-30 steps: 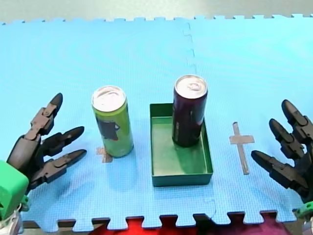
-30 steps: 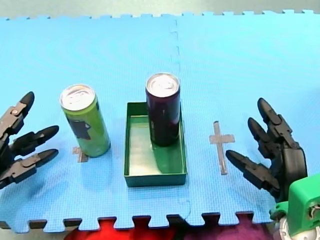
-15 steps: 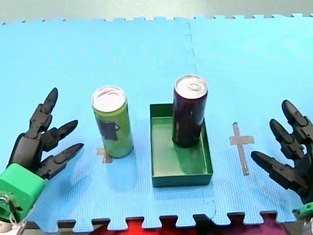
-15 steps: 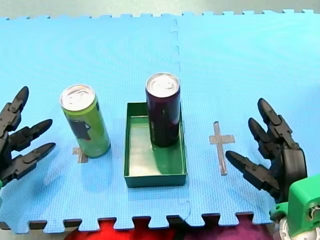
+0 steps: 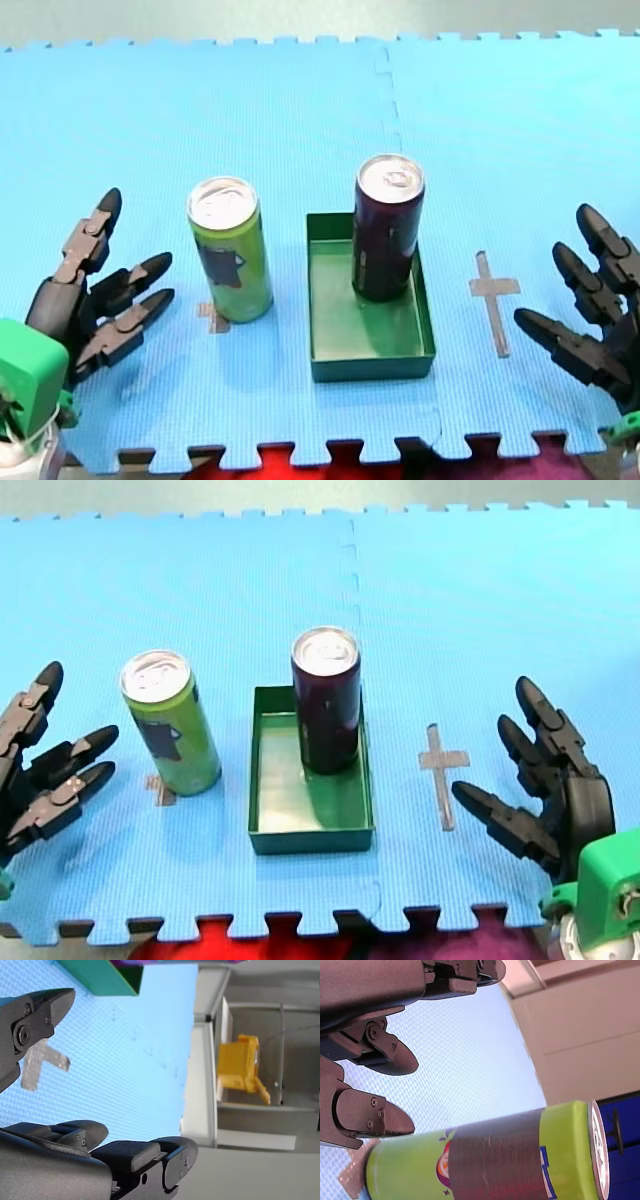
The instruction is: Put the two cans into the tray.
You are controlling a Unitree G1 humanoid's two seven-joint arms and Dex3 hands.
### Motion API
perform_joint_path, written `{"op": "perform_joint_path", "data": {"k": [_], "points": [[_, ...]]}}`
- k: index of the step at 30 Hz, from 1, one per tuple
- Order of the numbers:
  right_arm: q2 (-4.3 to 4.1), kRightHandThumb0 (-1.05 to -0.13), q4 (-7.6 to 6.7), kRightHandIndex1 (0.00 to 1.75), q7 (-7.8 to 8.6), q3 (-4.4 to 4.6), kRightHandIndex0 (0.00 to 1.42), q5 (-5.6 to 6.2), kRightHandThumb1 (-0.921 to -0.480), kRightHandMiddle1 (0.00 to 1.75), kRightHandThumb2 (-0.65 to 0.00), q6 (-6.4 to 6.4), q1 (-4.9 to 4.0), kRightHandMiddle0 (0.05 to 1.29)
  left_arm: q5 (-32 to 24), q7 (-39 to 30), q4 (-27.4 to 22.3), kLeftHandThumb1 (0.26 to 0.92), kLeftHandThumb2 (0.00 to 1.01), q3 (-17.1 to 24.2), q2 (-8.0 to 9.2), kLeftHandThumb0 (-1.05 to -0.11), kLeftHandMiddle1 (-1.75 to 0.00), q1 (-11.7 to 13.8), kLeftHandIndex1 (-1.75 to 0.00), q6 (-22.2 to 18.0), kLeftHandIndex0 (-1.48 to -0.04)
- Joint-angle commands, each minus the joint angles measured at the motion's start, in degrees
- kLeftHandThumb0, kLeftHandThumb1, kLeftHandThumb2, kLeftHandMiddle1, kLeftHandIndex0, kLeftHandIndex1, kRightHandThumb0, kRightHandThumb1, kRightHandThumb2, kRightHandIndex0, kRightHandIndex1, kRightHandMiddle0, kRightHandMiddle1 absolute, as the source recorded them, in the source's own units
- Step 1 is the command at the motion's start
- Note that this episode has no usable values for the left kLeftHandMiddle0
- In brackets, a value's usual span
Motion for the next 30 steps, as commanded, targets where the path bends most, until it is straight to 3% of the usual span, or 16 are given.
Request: {"op": "perform_joint_path", "data": {"k": [1,5,8,12,15,17,20,24,30], "points": [[-0.27,-0.759,-0.16,0.0,-0.03,-0.09,0.41,0.15,-0.694,0.0,0.0,-0.02,-0.19,0.35,0.5,-0.1,0.1,0.921,0.81,-0.4,-0.69,-1.048,0.0,-0.2,0.0,-1.8,-0.05],[-0.2,-0.76,-0.62,0.0,-0.08,0.05,0.41,0.06,-0.697,0.0,-0.001,0.13,-0.02,0.35,0.0,-1.5,0.1,0.921,0.88,-0.4,-1.25,-1.048,0.0,0.1,0.0,-3.5,-0.05],[-0.19,-0.761,-0.81,0.0,-0.17,0.11,0.41,-0.04,-0.698,0.0,-0.001,0.27,0.02,0.35,-1.3,-5.7,0.1,0.921,0.88,-0.2,-0.4,-1.048,0.0,0.2,0.0,-3.7,-0.05],[-0.21,-0.762,-0.48,0.0,-0.16,0.08,0.41,-0.04,-0.699,0.0,-0.001,0.09,-0.12,0.35,-6.6,-17.3,-1.0,0.921,0.88,1.5,3.38,-1.048,0.0,-0.2,0.0,4.5,-0.05],[-0.23,-0.763,-0.37,0.0,-0.11,0.06,0.41,-0.05,-0.701,0.0,-0.001,0.0,-0.16,0.35,-10.5,-21.7,-1.6,0.921,0.78,3.6,4.28,-1.048,0.0,-0.9,0.0,11.2,-0.05],[-0.2,-0.765,-0.32,0.0,-0.14,0.08,0.41,-0.11,-0.702,0.0,-0.001,0.02,-0.2,0.35,-14.2,-26.9,-0.8,0.921,0.64,5.7,4.44,-1.048,0.0,-2.1,0.0,17.0,-0.05],[-0.14,-0.768,-0.59,0.0,-0.11,0.16,0.4,-0.17,-0.703,0.0,-0.002,0.03,-0.02,0.35,-17.9,-33.1,0.4,0.921,0.54,7.7,5.12,-1.048,-0.01,-3.4,0.0,24.0,-0.06],[-0.19,-0.768,-0.93,0.0,0.13,0.13,0.4,-0.02,-0.704,0.0,-0.001,0.16,0.15,0.35,-18.9,-34.2,1.5,0.921,0.47,8.9,5.49,-1.048,-0.01,-3.8,-0.01,26.5,-0.07],[-0.18,-0.767,-0.8,0.0,0.25,0.15,0.4,0.01,-0.704,0.0,0.0,0.06,0.19,0.34,-18.6,-33.5,1.2,0.921,0.41,10.2,5.46,-1.048,-0.01,-4.0,-0.01,26.8,-0.08]]}}
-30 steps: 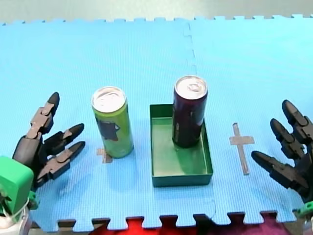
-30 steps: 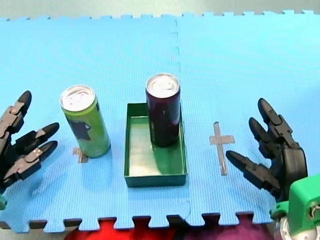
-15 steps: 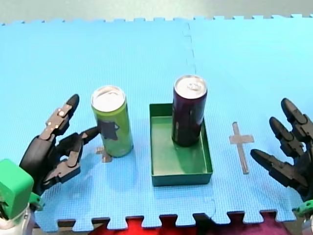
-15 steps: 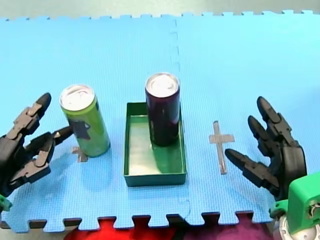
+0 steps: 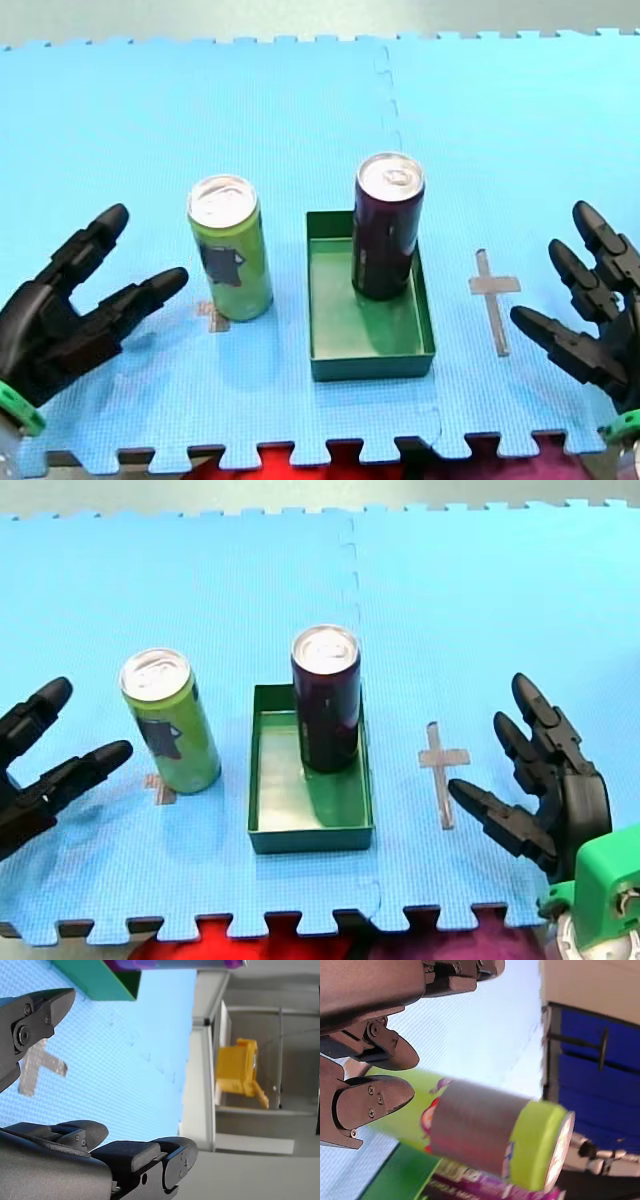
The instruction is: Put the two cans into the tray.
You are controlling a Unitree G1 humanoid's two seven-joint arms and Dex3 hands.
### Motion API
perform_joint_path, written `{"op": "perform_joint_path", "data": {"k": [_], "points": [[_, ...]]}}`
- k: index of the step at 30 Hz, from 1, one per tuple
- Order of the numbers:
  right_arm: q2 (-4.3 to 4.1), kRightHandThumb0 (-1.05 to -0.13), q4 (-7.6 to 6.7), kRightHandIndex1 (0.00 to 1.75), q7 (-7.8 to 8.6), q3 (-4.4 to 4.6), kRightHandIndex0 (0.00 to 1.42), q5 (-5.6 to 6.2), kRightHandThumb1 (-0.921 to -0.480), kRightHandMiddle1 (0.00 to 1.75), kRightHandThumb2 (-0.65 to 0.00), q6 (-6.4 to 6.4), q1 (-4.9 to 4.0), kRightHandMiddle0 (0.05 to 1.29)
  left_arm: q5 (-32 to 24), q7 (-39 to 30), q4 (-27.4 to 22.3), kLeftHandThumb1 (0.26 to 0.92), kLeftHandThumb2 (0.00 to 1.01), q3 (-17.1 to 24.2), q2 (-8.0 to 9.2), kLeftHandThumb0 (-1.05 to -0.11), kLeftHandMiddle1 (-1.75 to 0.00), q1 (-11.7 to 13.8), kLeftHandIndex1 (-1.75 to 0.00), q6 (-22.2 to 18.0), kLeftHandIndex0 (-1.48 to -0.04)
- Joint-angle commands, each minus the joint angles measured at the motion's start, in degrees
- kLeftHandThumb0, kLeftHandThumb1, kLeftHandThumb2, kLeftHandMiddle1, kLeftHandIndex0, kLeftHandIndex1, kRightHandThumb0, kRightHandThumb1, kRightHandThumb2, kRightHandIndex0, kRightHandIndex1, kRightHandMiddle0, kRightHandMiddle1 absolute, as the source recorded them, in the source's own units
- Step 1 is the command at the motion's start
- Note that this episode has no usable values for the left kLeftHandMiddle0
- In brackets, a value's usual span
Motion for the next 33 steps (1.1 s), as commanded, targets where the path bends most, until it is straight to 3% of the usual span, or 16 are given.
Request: {"op": "perform_joint_path", "data": {"k": [1,7,17,19,24,30,32,33], "points": [[-0.33,-0.767,-0.14,0.0,0.02,-0.06,0.4,0.1,-0.704,0.0,0.0,-0.12,0.01,0.34,0.1,0.1,0.1,0.921,0.4,0.6,0.39,-1.048,-0.01,-0.4,-0.01,0.1,-0.08],[-0.41,-0.775,0.14,0.0,-0.02,-0.07,0.4,0.02,-0.705,0.0,0.0,-0.32,-0.01,0.34,2.3,3.9,-0.5,0.921,0.37,0.7,-0.05,-1.048,-0.01,0.1,-0.01,-2.7,-0.09],[-0.61,-0.786,-0.27,0.0,-0.03,-0.1,0.4,0.06,-0.706,0.0,0.0,-0.04,0.2,0.35,2.3,6.4,-0.3,0.921,0.33,1.8,-1.17,-1.048,-0.01,0.2,-0.01,-3.3,-0.09],[-0.64,-0.789,-0.46,0.0,-0.02,-0.08,0.4,0.07,-0.706,0.0,0.0,0.06,0.3,0.35,1.1,7.4,-0.5,0.921,0.32,3.0,-2.24,-1.048,-0.01,0.2,-0.01,-3.7,-0.09],[-0.68,-0.795,-0.85,0.0,-0.27,0.05,0.41,-0.16,-0.707,0.0,0.0,0.35,0.46,0.35,-3.2,7.9,-1.2,0.921,0.31,6.2,-7.49,-1.048,-0.01,0.0,0.0,-4.9,-0.09],[-0.66,-0.798,-1.21,0.0,-0.36,0.15,0.41,-0.23,-0.708,0.0,-0.001,0.55,0.62,0.35,-2.0,8.0,-2.4,0.921,0.34,5.4,-8.23,-1.048,-0.01,0.5,0.0,-7.5,-0.08],[-0.68,-0.799,-1.15,0.0,-0.36,0.15,0.41,-0.23,-0.709,0.0,-0.001,0.52,0.61,0.35,0.4,10.5,-2.6,0.921,0.21,4.4,-8.28,-1.048,-0.01,0.9,0.0,-11.0,-0.08],[-0.68,-0.8,-1.07,0.0,-0.38,0.15,0.41,-0.25,-0.709,0.0,-0.001,0.47,0.6,0.35,2.9,13.5,-2.5,0.8,0.11,3.5,-8.31,-1.04,-0.01,1.2,0.0,-14.5,-0.08]]}}
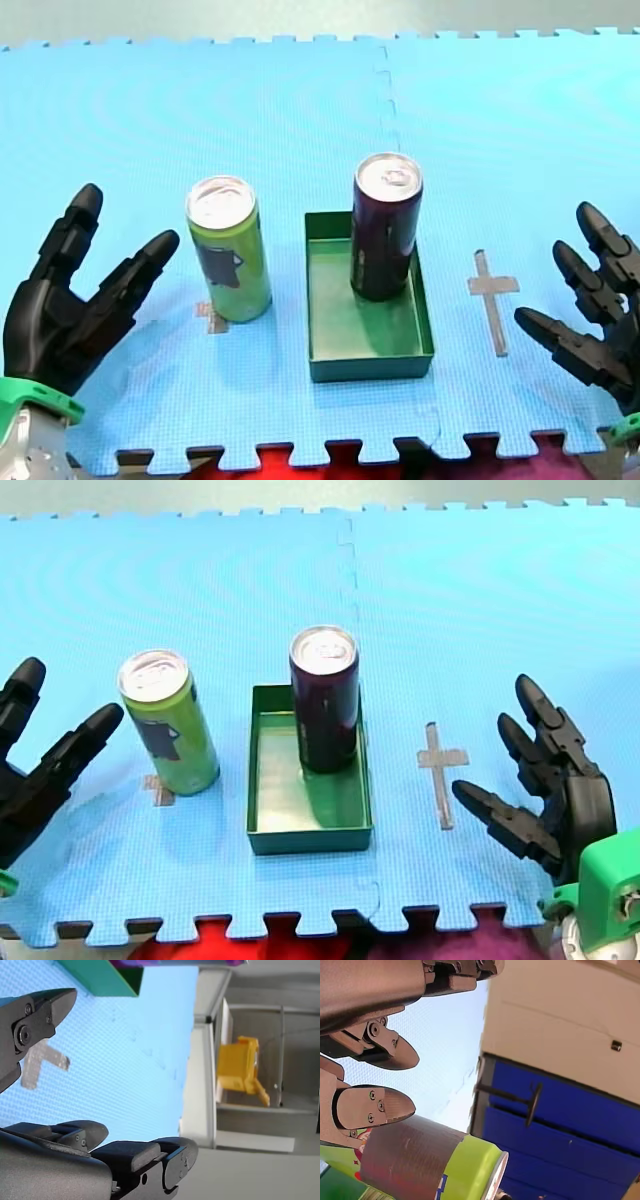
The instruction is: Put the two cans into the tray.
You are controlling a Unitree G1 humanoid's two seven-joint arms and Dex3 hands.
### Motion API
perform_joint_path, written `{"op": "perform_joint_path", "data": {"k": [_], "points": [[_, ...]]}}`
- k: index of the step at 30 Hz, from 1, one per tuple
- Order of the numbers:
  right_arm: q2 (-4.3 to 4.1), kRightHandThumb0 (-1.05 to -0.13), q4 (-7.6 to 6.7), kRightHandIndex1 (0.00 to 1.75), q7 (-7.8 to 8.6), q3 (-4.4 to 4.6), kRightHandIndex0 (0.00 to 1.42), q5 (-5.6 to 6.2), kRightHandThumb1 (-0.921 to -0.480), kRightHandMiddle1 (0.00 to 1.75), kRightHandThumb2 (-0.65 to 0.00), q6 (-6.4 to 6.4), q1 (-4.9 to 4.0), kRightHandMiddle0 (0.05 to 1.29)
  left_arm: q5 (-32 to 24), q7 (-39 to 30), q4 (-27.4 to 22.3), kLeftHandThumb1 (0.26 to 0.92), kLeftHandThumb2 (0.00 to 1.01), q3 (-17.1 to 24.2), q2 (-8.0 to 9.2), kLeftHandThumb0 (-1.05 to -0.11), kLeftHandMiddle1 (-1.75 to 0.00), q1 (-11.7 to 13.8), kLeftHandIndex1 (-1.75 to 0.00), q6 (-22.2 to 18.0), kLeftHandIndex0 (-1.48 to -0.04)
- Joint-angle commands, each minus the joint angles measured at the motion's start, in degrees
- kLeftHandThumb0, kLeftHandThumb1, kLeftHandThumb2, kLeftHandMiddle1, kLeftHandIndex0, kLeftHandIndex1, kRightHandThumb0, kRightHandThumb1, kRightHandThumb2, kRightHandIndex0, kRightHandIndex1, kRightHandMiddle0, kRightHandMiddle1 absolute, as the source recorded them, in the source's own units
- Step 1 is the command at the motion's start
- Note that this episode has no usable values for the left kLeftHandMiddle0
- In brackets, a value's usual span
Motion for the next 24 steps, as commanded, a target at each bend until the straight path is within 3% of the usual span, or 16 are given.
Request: {"op": "perform_joint_path", "data": {"k": [1,3,6,8,9,12,24], "points": [[-0.3,-0.8,0.01,0.0,-0.2,-0.04,0.41,-0.06,-0.709,0.0,-0.001,0.06,0.02,0.35,4.8,5.7,-0.2,0.721,0.06,-1.9,0.1,-1.02,-0.01,0.7,0.0,-6.7,-0.09],[-0.28,-0.801,0.19,0.0,-0.28,-0.01,0.41,-0.16,-0.71,0.0,-0.001,0.0,-0.06,0.35,8.5,10.3,-0.8,0.636,0.02,-3.5,-0.16,-0.977,-0.02,1.0,0.0,-10.0,-0.09],[-0.27,-0.803,0.41,0.0,-0.39,0.01,0.41,-0.28,-0.712,0.0,-0.001,-0.06,-0.17,0.35,9.7,12.4,-2.3,0.593,0.0,-4.4,-0.67,-0.917,-0.04,1.5,0.0,-10.1,-0.09],[-0.26,-0.804,0.43,0.0,-0.48,0.02,0.41,-0.34,-0.713,0.0,-0.001,-0.09,-0.16,0.35,9.4,12.6,-2.8,0.604,0.01,-4.6,-0.75,-0.646,-0.03,1.7,0.0,-9.7,-0.09],[-0.26,-0.804,0.4,0.0,-0.52,0.03,0.41,-0.35,-0.713,0.0,-0.001,-0.13,-0.14,0.35,9.2,12.5,-2.9,0.623,0.01,-4.6,-0.74,-0.457,-0.02,1.8,0.0,-9.6,-0.09],[-0.34,-0.803,0.58,0.0,-0.54,0.0,0.41,-0.33,-0.714,0.0,-0.001,-0.2,-0.25,0.35,7.8,10.6,-2.6,0.655,0.02,-4.6,-0.63,-0.27,-0.02,1.7,0.0,-9.4,-0.09],[-0.41,-0.798,0.89,0.0,-0.6,-0.09,0.41,-0.23,-0.715,0.0,0.0,-0.37,-0.4,0.34,5.6,6.5,0.1,0.692,0.01,-3.9,0.9,-0.154,0.0,0.8,0.0,-10.2,-0.09]]}}
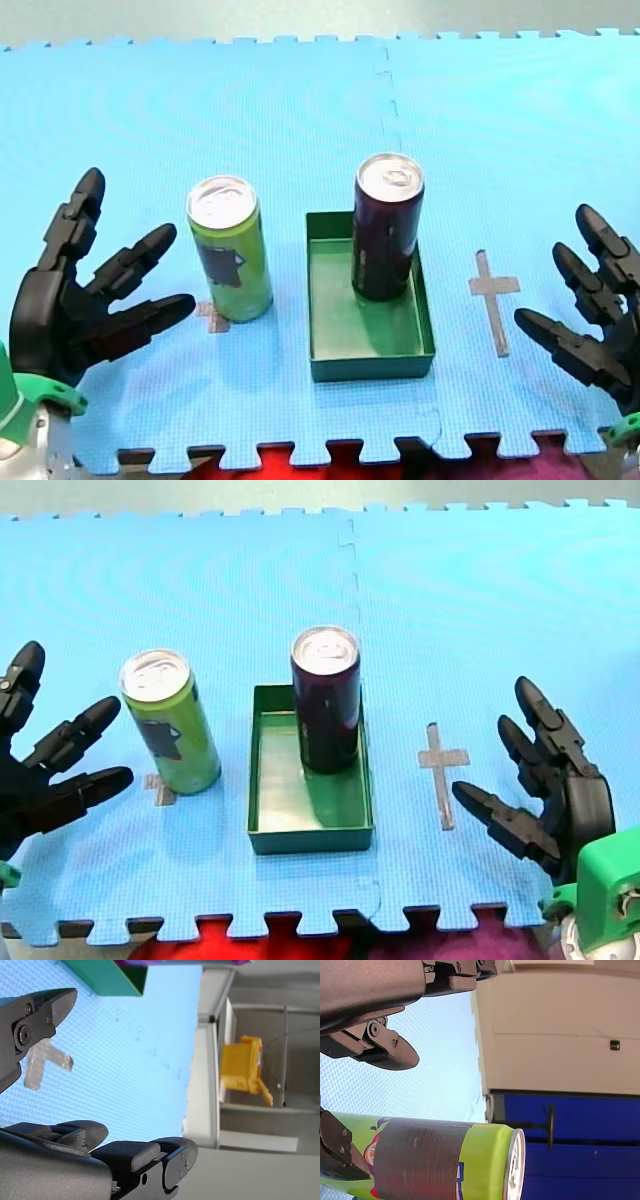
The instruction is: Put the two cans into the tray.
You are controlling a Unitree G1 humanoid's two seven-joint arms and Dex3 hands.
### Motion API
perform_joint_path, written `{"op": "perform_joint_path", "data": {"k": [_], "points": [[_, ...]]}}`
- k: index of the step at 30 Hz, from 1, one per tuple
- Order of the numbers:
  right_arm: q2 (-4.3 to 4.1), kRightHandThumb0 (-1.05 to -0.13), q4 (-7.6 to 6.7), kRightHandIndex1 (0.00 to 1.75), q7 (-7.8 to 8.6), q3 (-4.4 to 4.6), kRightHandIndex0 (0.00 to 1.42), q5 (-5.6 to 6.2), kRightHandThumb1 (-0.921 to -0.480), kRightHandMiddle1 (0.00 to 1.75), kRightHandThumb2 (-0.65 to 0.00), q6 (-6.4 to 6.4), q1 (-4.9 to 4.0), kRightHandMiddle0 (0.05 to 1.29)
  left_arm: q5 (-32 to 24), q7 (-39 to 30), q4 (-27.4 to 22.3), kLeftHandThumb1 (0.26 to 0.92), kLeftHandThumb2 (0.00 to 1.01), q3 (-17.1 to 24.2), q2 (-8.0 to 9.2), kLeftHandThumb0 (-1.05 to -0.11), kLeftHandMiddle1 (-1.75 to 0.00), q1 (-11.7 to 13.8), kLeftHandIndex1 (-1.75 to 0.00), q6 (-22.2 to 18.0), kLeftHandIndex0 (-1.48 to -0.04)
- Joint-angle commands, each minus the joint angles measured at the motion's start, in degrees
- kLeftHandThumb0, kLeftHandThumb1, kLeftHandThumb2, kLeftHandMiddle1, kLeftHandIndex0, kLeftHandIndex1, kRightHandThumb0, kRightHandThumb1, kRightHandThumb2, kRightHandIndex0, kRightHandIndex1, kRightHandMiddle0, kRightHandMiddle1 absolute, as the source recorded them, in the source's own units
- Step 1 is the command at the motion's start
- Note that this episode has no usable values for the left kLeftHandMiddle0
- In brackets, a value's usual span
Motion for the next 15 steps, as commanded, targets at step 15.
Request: {"op": "perform_joint_path", "data": {"k": [15], "points": [[-0.25,-0.786,0.11,0.0,-0.52,-0.15,0.41,0.07,-0.709,0.0,0.0,-0.42,-0.29,0.35,1.7,1.8,1.4,0.714,0.01,-0.9,1.5,-0.128,0.0,-0.4,0.0,-0.8,-0.1]]}}
